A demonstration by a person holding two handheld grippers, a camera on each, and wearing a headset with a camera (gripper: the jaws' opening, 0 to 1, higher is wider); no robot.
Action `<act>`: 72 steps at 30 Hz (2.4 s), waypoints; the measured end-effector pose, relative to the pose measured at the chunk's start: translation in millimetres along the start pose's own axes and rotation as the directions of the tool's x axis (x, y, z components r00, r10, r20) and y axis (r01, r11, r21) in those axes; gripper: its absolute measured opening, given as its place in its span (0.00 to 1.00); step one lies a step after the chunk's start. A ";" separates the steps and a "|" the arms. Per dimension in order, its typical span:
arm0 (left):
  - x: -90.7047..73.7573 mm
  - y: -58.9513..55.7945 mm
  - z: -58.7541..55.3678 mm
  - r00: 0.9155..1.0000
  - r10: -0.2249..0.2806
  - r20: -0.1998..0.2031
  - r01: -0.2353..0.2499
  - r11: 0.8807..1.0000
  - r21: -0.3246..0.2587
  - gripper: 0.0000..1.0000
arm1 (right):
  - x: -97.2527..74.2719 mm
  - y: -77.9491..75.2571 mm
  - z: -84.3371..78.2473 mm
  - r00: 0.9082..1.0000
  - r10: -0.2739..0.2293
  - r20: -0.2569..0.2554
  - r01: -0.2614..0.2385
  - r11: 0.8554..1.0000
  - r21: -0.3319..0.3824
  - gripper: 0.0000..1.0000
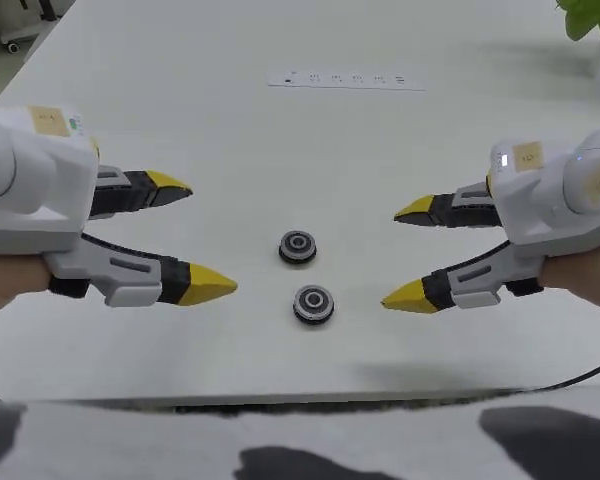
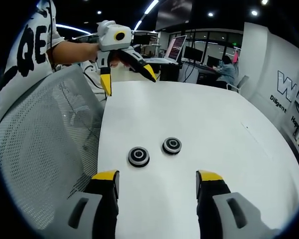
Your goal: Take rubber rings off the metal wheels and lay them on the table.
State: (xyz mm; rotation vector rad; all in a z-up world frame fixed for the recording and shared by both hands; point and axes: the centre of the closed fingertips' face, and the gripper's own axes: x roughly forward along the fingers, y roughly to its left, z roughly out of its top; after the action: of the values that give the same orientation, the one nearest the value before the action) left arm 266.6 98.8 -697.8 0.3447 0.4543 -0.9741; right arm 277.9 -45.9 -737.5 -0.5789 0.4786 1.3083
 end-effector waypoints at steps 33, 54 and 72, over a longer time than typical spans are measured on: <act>25.7 -4.8 -9.5 0.996 -0.065 -0.066 0.067 0.997 0.027 0.69 | 20.0 6.2 -4.4 0.998 0.065 0.016 -0.066 0.997 0.035 0.59; 46.5 -12.9 -17.8 0.988 -0.120 -0.102 0.124 0.991 0.041 0.63 | 30.6 5.3 -12.6 0.996 0.091 0.017 -0.092 0.994 0.063 0.55; 66.0 -22.9 -18.2 0.977 -0.183 -0.107 0.188 0.981 0.045 0.53 | 40.4 8.5 -15.7 0.992 0.125 0.014 -0.126 0.990 0.059 0.50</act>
State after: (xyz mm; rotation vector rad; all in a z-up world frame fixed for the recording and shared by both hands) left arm 275.0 48.7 -749.1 0.4083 0.5607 -1.1559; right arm 277.6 -24.3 -776.0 -0.4985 0.5510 1.4109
